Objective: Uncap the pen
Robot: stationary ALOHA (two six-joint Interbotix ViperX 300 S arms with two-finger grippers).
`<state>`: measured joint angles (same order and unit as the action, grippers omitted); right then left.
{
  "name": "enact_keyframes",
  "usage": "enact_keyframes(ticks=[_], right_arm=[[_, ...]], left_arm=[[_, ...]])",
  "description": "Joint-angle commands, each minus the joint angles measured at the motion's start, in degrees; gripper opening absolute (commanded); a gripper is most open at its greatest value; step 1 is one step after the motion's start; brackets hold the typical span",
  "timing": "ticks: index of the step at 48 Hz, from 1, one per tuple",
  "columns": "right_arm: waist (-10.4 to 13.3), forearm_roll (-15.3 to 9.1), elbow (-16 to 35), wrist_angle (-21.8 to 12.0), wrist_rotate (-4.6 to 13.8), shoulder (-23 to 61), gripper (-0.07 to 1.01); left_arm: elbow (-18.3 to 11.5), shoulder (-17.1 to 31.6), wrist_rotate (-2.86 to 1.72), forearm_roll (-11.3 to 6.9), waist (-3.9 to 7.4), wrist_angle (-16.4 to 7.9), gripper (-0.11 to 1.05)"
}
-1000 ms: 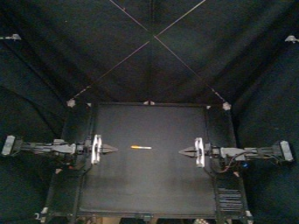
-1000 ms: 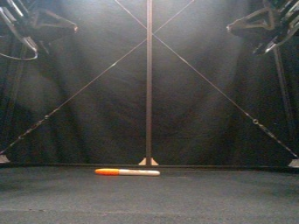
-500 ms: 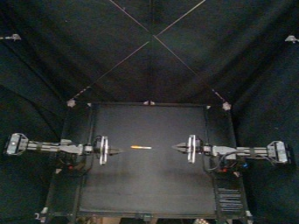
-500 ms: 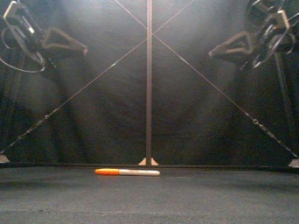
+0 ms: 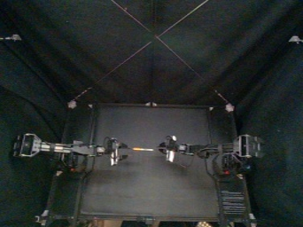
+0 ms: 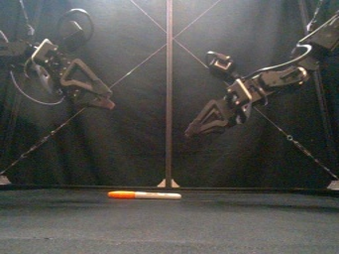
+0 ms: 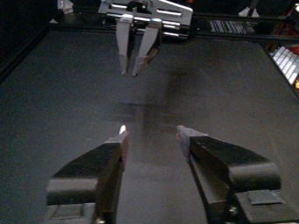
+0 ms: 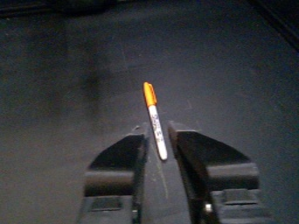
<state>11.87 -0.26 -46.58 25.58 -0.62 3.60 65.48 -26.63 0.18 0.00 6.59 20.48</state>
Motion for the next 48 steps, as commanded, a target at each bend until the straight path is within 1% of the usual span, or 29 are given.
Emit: enact_keyframes(ticks=[1, 6, 14, 20, 28, 33, 36, 38, 42, 46, 48], right_arm=[[0.3, -0.6, 4.0, -2.1, 0.0, 3.3, 0.79], [0.3, -1.1, 6.1, -4.3, 0.18, 5.9, 0.79], [1.0, -1.2, 8.8, -7.0, 0.09, 8.9, 0.79], [1.8, -1.4, 9.8, -7.6, 0.18, 10.1, 0.79], [1.9, -1.5, 10.1, -8.0, 0.0, 11.9, 0.79], [1.9, -1.5, 10.4, -8.7, 0.0, 12.8, 0.78], [1.9, -1.8, 10.5, -9.1, -0.09, 13.2, 0.77], [1.9, -2.0, 10.5, -9.3, 0.0, 13.2, 0.75], [1.9, -2.6, 10.5, -9.8, 0.09, 12.9, 0.65], [1.9, -3.0, 10.3, -10.0, 0.53, 12.1, 0.54], [1.9, -3.0, 10.2, -10.2, 0.7, 11.4, 0.5]], left_arm=[[-1.2, 0.3, 0.0, 0.0, 0.18, 0.2, 1.01], [-1.1, 0.4, 0.0, 0.0, 0.35, 0.3, 1.01], [-1.1, 0.4, 0.0, 0.0, 0.35, 0.2, 1.01], [-1.0, 0.4, 0.0, 0.0, 0.35, 0.1, 1.01], [-0.9, 0.5, 0.0, 0.0, 0.35, 0.0, 1.01], [-1.0, 1.3, 0.0, -0.09, 0.53, 0.0, 1.01], [-1.2, 1.8, 0.0, -0.09, 0.88, -0.4, 1.01], [-1.4, 2.4, 0.0, -0.09, 1.14, -0.9, 1.01], [-2.2, 3.4, 0.0, 0.09, 1.76, -2.5, 1.01], [-3.4, 4.6, 0.0, 0.09, 2.37, -5.3, 1.01], [-4.2, 5.2, 0.09, 0.35, 2.55, -6.9, 1.01]])
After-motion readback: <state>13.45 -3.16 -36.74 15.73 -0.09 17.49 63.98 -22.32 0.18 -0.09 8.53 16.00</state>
